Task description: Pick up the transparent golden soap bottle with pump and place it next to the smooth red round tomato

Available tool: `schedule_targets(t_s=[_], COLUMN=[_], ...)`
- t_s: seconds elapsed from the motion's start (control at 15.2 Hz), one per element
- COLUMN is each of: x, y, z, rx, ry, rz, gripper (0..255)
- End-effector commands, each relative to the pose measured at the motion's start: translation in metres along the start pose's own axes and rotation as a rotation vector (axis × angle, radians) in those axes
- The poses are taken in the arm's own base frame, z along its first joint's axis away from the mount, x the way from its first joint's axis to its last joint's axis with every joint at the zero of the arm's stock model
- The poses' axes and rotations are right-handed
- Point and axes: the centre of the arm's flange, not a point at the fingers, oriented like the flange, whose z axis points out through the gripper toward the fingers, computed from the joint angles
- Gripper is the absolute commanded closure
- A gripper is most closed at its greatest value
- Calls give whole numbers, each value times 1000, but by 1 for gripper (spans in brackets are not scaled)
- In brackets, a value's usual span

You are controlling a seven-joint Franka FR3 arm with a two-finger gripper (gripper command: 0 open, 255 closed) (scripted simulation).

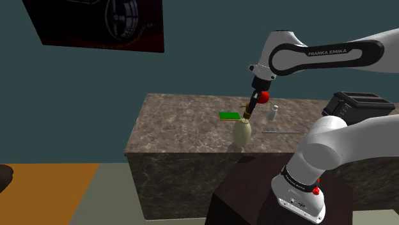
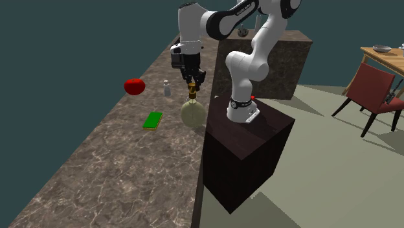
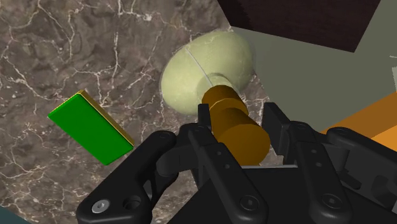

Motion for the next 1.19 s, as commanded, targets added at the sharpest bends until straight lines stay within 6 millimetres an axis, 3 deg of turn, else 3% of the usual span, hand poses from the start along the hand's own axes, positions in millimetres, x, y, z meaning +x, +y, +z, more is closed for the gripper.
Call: schedule_targets(t_s=[0.0,0.4,1.12], x=[0,0,3], y=[0,0,-5], z=[0,0,-58], rx=[0,0,0], ry=[0,0,0], rz=[0,0,0], gripper=[255,255,255])
